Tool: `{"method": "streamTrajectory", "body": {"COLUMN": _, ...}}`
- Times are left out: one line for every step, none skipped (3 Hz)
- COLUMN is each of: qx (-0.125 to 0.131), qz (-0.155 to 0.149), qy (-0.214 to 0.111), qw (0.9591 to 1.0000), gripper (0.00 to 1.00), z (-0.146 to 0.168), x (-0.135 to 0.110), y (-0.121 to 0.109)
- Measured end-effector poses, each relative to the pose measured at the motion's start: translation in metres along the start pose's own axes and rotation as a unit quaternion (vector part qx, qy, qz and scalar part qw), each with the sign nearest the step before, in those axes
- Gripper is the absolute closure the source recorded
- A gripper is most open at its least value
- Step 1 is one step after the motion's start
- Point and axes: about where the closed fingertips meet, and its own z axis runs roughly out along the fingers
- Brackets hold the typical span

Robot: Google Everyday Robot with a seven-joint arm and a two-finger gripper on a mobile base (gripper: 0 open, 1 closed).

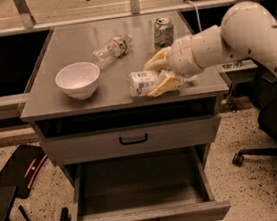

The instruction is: Pick blue plastic bottle from middle drawer and place on counter

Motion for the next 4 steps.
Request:
{"method": "streamTrajectory", "body": {"qx": 0.016, "qz": 0.004, "qy": -0.007, "qw": 0.9998, "gripper": 1.0, "z": 0.022, "x": 0.011, "y": -0.006}}
{"method": "streamTrajectory", "body": {"qx": 0.019, "qz": -0.002, "qy": -0.009, "qw": 0.9998, "gripper": 1.0, "z": 0.034, "x": 0.012, "y": -0.013}}
{"method": "streamTrajectory", "body": {"qx": 0.019, "qz": -0.002, "qy": -0.009, "qw": 0.9998, "gripper": 0.81, "z": 0.033, "x": 0.011, "y": -0.014}}
{"method": "streamTrajectory", "body": {"qx": 0.019, "qz": -0.002, "qy": -0.009, "qw": 0.9998, "gripper": 0.58, "z": 0.033, "x": 0.011, "y": -0.014}}
